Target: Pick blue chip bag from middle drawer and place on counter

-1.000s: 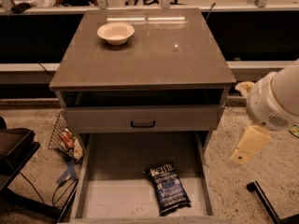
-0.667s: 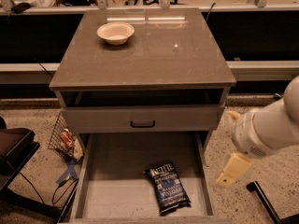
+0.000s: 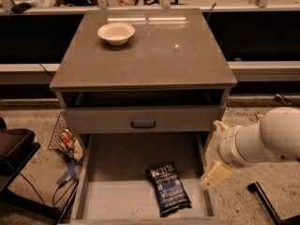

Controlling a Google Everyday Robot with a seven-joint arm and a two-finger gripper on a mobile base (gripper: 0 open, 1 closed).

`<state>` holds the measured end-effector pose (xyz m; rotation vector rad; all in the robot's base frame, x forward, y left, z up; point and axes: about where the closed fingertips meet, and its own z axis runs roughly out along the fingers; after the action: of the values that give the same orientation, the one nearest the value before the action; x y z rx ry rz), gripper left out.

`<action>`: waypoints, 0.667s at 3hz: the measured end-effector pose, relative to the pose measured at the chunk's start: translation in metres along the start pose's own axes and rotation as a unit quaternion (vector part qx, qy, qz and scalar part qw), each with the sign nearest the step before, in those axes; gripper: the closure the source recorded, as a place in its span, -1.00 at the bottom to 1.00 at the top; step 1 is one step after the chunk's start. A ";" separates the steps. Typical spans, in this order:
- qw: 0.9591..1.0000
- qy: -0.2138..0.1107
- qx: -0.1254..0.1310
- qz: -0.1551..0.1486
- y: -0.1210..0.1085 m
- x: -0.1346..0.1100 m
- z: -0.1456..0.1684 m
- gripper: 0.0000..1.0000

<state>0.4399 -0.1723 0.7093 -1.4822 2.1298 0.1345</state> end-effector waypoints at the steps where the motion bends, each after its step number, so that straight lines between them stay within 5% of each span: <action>1: 1.000 0.000 0.000 0.000 0.000 0.000 0.000 -1.00; 2: 1.000 -0.011 -0.002 0.011 0.000 -0.001 0.022 -1.00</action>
Offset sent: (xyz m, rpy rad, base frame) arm 0.0637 0.0572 -0.1338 0.2077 0.0258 -0.0883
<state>0.4487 -0.1636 0.6907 -1.4540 2.1297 0.1622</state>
